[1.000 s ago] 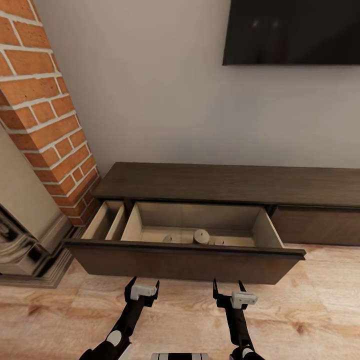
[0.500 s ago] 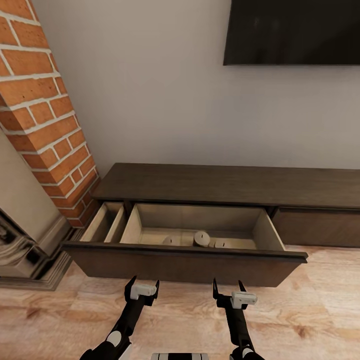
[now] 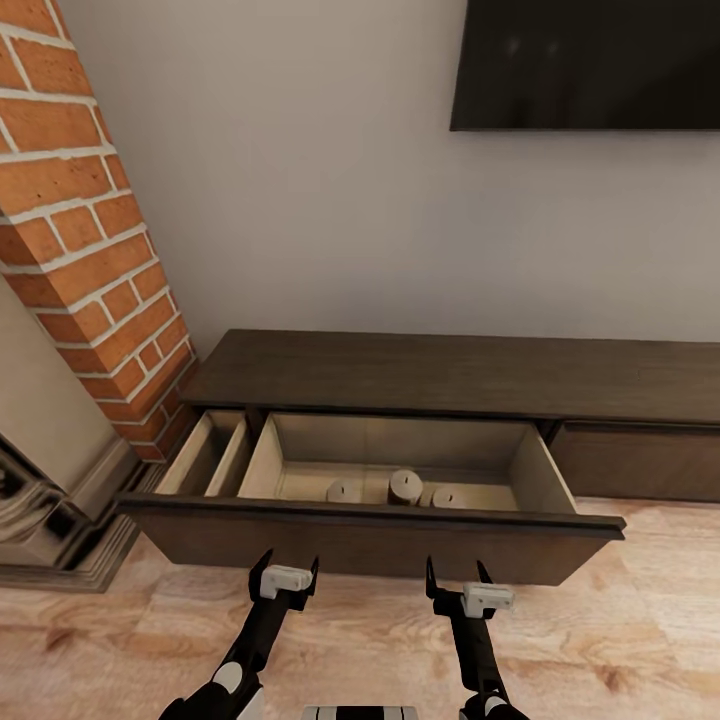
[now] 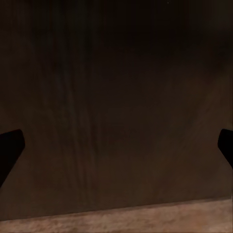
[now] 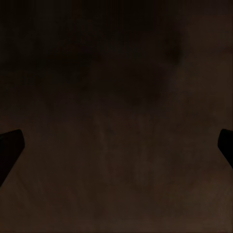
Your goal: Place each of the two pumpkins and all three candles from the living room inside a cabinet in the living room (use any cabinet), then make sure every cabinet is closed, and position the cauldron so it is next to a table in the living room.
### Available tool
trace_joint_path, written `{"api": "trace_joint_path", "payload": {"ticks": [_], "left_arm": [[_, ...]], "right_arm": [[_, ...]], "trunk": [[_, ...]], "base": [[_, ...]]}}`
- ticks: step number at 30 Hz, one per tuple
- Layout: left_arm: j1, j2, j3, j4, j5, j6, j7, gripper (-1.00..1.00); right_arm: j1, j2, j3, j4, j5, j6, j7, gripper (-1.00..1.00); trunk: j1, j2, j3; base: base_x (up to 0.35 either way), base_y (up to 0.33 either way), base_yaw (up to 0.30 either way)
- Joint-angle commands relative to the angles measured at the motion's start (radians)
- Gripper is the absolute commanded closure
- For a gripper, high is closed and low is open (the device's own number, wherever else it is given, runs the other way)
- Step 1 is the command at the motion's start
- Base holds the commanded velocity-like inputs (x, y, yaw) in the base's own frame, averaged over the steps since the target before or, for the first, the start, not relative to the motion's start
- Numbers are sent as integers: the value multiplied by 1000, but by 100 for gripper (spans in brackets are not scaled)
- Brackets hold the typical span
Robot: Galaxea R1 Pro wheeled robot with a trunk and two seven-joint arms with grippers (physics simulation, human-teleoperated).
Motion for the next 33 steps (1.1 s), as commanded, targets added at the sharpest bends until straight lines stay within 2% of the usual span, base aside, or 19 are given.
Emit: {"api": "trace_joint_path", "payload": {"ticks": [1, 33], "left_arm": [[-1, 1, -8, 1, 3, -5, 10, -100], [-1, 2, -9, -3, 2, -14, 10, -100]], "right_arm": [[-1, 0, 9, 1, -9, -3, -3, -100], [-1, 0, 9, 1, -9, -3, -3, -100]], "trunk": [[0, 0, -1], [0, 0, -1]], "base": [[53, 16, 0], [33, 11, 0]]}}
